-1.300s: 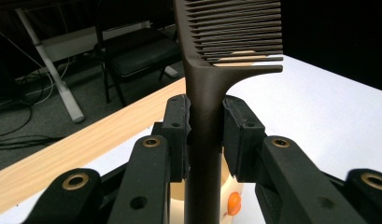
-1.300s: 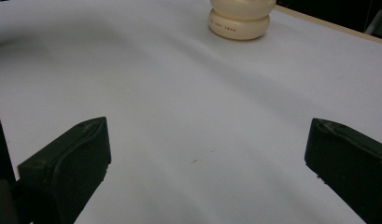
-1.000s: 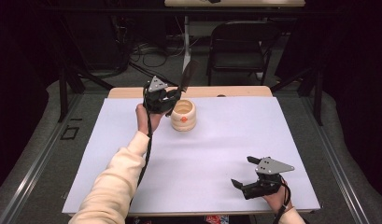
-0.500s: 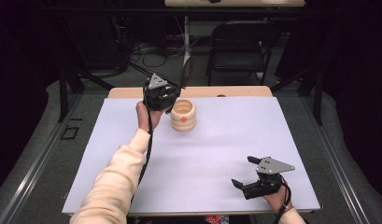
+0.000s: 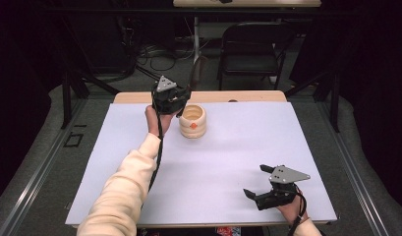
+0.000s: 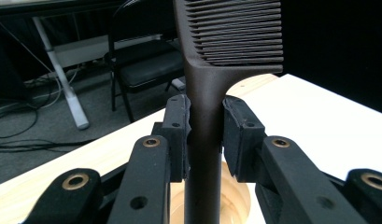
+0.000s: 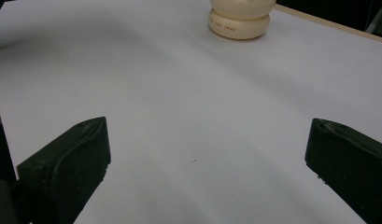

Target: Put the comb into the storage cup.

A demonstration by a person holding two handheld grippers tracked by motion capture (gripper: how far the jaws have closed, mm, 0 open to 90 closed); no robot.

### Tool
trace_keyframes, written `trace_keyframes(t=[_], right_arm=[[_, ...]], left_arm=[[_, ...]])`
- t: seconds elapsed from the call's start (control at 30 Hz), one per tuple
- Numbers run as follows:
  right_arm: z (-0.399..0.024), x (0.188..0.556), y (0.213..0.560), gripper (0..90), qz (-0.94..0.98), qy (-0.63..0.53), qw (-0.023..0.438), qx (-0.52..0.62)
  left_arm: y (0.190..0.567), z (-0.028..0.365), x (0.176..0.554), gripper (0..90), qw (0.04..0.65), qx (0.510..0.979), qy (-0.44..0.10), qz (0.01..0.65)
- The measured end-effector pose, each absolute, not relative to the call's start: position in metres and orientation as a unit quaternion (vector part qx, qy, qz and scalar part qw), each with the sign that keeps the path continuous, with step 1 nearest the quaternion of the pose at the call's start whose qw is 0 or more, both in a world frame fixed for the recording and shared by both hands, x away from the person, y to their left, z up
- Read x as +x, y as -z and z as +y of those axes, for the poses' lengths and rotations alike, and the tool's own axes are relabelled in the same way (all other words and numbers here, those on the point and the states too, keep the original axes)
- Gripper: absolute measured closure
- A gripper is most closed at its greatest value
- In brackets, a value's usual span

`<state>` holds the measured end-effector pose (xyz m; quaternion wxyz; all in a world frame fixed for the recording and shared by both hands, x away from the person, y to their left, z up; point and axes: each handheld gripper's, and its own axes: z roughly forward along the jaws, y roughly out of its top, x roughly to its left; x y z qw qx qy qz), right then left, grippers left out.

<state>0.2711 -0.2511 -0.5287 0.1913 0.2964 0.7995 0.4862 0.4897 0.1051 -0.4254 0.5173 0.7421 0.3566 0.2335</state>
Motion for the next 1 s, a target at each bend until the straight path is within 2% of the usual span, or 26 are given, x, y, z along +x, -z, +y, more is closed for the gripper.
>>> trace_keyframes(t=[1.0], right_arm=[[-0.25, 0.271, 0.528, 0.0, 0.801, -0.487, 0.19, 0.292]], left_arm=[[0.435, 0.091, 0.504, 72.5, 0.543, 0.718, -0.238, 0.366]])
